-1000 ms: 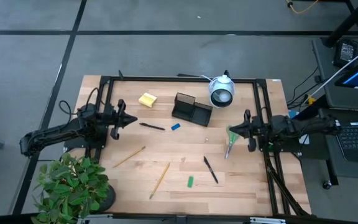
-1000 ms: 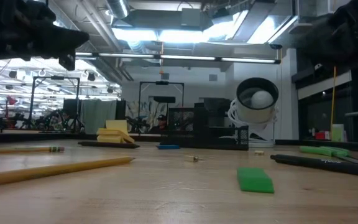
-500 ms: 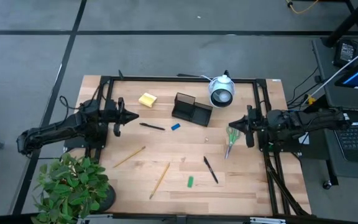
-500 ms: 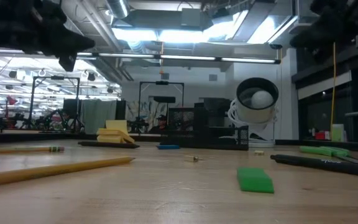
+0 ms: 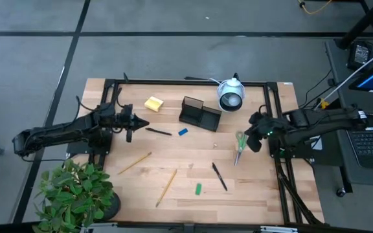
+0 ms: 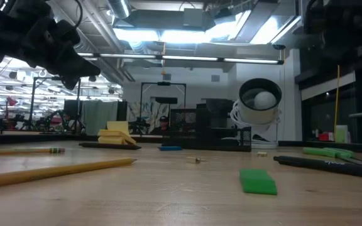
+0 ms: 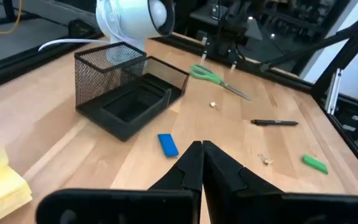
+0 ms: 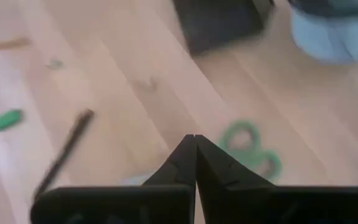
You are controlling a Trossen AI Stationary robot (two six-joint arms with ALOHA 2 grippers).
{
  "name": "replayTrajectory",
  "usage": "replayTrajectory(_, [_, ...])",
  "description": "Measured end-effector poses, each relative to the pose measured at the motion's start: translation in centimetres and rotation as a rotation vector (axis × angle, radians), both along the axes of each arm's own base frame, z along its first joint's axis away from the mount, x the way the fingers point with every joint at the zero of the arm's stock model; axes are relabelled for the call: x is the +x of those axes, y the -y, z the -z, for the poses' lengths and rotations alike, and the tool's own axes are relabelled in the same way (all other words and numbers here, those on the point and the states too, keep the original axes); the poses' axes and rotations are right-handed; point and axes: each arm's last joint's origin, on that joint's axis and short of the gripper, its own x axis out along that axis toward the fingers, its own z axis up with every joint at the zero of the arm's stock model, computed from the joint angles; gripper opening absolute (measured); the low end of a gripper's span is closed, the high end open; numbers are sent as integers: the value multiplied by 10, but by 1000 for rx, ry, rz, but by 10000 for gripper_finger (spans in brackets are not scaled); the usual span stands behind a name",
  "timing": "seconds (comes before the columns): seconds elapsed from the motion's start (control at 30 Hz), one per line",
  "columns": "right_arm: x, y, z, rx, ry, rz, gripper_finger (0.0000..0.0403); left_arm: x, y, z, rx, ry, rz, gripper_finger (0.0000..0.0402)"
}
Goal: Pick and place office supplies into organizer
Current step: Put the green scissors into the black desk organizer
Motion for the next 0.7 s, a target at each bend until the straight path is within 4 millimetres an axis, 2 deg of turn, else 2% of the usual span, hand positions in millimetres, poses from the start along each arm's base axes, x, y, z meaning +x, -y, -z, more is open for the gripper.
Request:
replayTrajectory(0.2, [6,-2,7,67,-84,80,9,0,0,0,3,0,1,2])
replayTrajectory(0.53, [13,-3,14,107,-124,174,39,0,0,0,2,-1,1,2])
replayTrajectory(0.7, [14,-3,21,105,-201,247,63,0,0,1,-4,-4,-1,2])
